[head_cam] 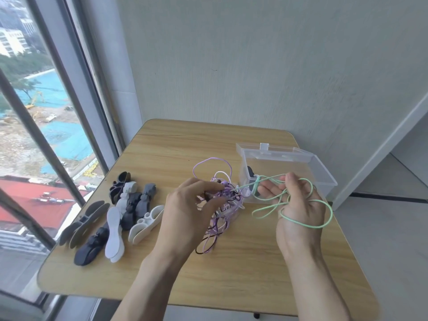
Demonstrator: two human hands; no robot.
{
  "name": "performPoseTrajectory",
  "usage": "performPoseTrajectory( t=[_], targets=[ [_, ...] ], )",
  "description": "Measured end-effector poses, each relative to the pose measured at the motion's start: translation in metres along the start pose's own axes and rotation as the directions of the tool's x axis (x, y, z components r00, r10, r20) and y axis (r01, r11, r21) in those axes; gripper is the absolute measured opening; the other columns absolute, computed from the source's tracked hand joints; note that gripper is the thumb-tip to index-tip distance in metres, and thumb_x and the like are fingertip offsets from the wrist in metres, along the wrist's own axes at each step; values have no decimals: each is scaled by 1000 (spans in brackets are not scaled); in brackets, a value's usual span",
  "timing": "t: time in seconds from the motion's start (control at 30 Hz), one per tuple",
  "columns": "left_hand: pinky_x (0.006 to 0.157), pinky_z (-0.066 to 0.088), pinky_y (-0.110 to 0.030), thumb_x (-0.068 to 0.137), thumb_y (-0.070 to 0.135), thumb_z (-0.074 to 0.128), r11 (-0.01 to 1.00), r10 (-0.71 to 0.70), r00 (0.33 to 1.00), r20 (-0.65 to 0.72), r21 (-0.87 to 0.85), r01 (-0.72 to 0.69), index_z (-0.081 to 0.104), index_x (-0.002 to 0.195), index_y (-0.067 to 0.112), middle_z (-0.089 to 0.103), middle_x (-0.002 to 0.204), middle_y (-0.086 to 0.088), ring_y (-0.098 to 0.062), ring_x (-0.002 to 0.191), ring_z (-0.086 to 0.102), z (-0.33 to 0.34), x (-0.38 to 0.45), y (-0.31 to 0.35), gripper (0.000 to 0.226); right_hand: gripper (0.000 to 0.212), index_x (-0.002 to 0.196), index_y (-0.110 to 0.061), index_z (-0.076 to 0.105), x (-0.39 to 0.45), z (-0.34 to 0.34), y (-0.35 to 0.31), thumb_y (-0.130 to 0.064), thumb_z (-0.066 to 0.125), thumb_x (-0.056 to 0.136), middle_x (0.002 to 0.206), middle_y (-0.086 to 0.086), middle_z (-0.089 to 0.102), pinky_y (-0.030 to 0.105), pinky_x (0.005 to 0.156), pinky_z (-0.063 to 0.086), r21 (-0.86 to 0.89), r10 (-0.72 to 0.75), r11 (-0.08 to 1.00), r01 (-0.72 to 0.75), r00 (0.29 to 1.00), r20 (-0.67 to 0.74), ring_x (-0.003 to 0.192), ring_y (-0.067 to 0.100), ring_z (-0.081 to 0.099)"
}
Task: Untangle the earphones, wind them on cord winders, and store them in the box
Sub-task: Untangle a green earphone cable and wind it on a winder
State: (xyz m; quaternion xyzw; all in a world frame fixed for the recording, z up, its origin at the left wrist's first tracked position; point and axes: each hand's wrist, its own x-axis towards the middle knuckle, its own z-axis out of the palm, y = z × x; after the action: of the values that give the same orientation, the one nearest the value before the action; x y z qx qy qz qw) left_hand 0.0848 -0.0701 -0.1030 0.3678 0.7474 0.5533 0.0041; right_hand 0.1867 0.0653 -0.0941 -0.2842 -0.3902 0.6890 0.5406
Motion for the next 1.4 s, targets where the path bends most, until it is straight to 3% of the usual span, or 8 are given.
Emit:
performPoseTrajectory(
  t=[0.27,0.5,0.67,0.83,1.03,1.13,1.27,1.4],
  targets=[
    [66,40,-7,91,4,61,996,-62,996,-61,53,65,69,89,29,62,93,17,-1,77,62,-1,1,-5,26,24,77,-7,59,1,-3,-2,-12,56,101,69,5,63,33,72,61,-37,13,999,-13,1000,-15,70,22,75],
    [103,29,-30,56,1,32,965,70,970,235,232,-125,64,127,33,51,126,28,-8,125,39,-2,0,-12,85,20,84,-11,68,0,-14,-8,-15,57,100,91,6,75,39,85,55,-323,3,942,88,963,269,90,22,69],
    [98,39,-31,67,23,46,972,42,962,269,210,-102,73,100,30,59,102,32,-1,106,49,-4,-1,-12,43,24,77,-18,73,-3,-16,-10,-13,62,98,71,11,71,33,72,54,-459,94,882,111,911,402,73,24,68],
    [87,36,-10,80,32,62,983,1,970,242,177,-45,63,81,39,66,94,22,-3,99,56,-12,1,-12,7,22,73,-12,67,2,-18,-13,-9,65,94,50,1,49,37,62,54,-486,30,868,99,968,251,54,20,50],
    [86,41,-14,84,18,77,984,6,981,195,171,-40,68,84,31,69,93,18,-4,97,60,-21,4,-16,16,18,81,-21,61,11,-26,-19,-20,61,99,56,-5,56,28,49,45,-448,-134,883,139,990,43,53,17,54],
    [78,38,-4,80,13,81,988,3,997,83,152,-16,73,79,28,70,85,22,3,89,63,-24,6,-14,17,16,81,-18,64,15,-34,-22,-20,63,97,57,-7,61,31,49,48,-567,-140,801,190,982,130,54,14,56],
    [75,40,-4,78,20,83,989,-58,996,70,141,47,76,78,28,72,80,21,4,85,64,-26,5,-13,11,9,86,-31,75,17,-46,-24,-23,78,83,81,-6,72,29,71,52,-804,164,519,289,890,426,72,8,64],
    [80,44,-12,78,24,83,984,-82,989,126,169,60,72,76,37,73,86,18,1,87,65,-22,4,-11,16,49,119,-40,66,8,-46,-21,-36,86,74,111,-19,69,19,90,47,-811,338,419,409,759,557,107,-11,58]
  ],
)
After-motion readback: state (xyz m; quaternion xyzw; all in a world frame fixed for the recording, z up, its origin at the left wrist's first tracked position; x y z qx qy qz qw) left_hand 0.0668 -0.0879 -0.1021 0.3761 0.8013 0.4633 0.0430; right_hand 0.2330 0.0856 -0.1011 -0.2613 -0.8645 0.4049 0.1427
